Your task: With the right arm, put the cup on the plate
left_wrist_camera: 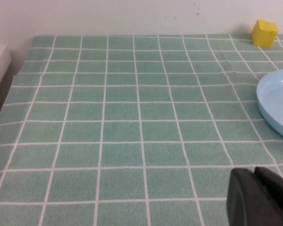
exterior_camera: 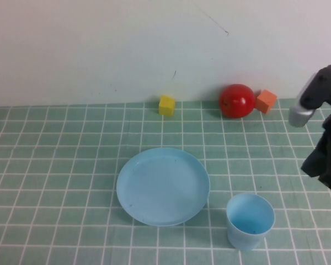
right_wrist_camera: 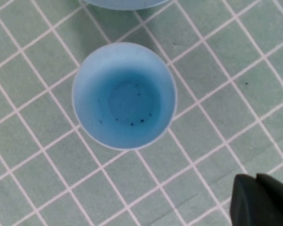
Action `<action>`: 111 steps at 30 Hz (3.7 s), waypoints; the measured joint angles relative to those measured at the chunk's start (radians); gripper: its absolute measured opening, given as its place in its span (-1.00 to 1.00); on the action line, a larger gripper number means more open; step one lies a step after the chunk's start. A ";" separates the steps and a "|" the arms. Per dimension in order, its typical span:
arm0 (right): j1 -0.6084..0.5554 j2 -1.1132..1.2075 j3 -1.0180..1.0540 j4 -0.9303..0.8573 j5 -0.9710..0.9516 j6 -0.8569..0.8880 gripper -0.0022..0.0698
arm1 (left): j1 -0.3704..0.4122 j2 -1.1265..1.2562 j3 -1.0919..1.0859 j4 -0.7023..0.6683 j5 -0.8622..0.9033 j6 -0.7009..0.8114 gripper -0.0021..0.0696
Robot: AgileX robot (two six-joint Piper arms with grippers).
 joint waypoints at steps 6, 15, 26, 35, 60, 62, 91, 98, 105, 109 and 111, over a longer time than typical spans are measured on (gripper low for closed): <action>0.070 0.093 -0.040 0.026 -0.001 0.000 -0.42 | 0.000 0.000 0.000 0.000 0.000 0.000 -0.95; 0.086 0.256 -0.054 0.067 -0.003 0.001 0.20 | 0.000 0.000 0.000 0.000 0.000 0.000 -0.95; 0.086 0.376 -0.055 0.106 -0.048 -0.010 0.08 | 0.000 0.000 0.000 0.000 0.000 0.000 -0.95; 0.086 0.431 -0.068 0.109 -0.041 -0.034 -0.83 | 0.000 0.000 0.000 0.000 0.000 0.000 -0.95; 0.314 0.784 -0.891 0.019 0.102 0.101 -0.89 | 0.000 0.000 0.000 0.000 0.000 0.000 -0.95; 0.314 0.832 -0.922 0.002 0.107 0.125 -0.89 | 0.000 0.000 0.000 0.000 0.000 0.000 -0.95; 0.311 0.794 -1.207 -0.090 0.224 0.427 -0.02 | 0.000 0.000 0.000 -0.002 0.000 0.000 -0.95; 0.311 0.536 -1.232 -0.245 0.228 0.449 -0.86 | 0.000 0.000 0.000 -0.002 0.000 0.000 -0.95; 0.311 0.288 -1.031 -0.405 0.228 0.462 -0.93 | 0.000 0.000 0.000 -0.002 0.000 0.000 -0.95; 0.311 0.133 -0.777 -0.464 0.228 0.488 -0.93 | 0.000 0.000 0.000 -0.002 0.000 0.000 -0.95; 0.311 0.061 -0.634 -0.472 0.228 0.499 -0.93 | 0.000 0.000 0.000 -0.002 0.000 0.000 -0.95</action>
